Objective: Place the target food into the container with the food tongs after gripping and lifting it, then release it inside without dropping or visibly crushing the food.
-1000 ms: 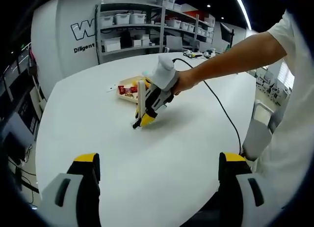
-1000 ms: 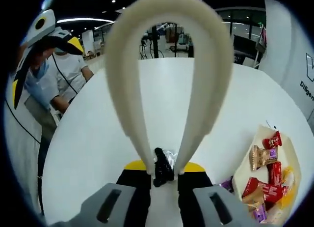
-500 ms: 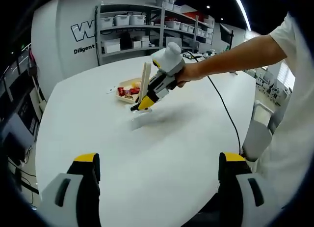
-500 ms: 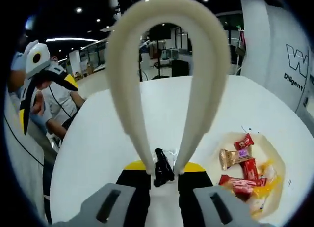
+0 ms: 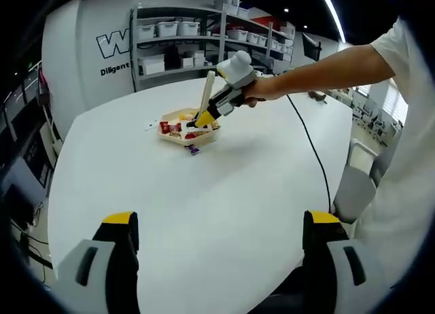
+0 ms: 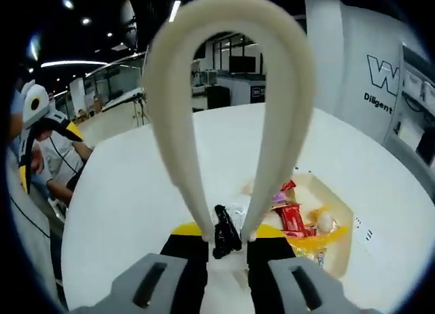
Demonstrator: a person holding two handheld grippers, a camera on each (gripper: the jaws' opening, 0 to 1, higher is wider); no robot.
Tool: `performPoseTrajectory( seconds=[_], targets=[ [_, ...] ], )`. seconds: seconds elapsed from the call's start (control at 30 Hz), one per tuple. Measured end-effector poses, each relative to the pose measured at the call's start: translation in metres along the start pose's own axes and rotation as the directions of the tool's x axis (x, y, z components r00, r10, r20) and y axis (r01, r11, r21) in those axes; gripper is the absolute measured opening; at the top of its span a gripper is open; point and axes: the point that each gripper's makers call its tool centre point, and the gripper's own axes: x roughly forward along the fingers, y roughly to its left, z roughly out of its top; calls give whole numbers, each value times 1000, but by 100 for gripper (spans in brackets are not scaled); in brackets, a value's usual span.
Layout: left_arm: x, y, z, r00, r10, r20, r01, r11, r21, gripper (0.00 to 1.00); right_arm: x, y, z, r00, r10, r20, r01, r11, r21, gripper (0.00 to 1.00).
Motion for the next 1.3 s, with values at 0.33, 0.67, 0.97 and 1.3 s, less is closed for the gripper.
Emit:
performPoseTrajectory(
  seconds=[0.33, 0.67, 0.97, 1.3],
  targets=[
    [-3, -1, -3, 1000, 5, -3, -5, 1000, -9, 99, 13, -35, -16, 997, -63, -38, 65, 997, 38, 15],
    [-1, 0, -4, 1000, 11, -7, -12, 1000, -16, 99, 20, -51, -27, 992, -104, -71, 107, 993, 40, 16],
    [3, 0, 0, 1000, 12, -5, -12, 1000, -13, 99, 24, -54, -28, 990, -119, -75, 122, 992, 40, 16],
    [1, 3, -2, 1000, 20, -12, -21, 1000, -19, 99, 30, -61, -32, 987, -143, -71, 147, 988, 42, 17]
  ],
)
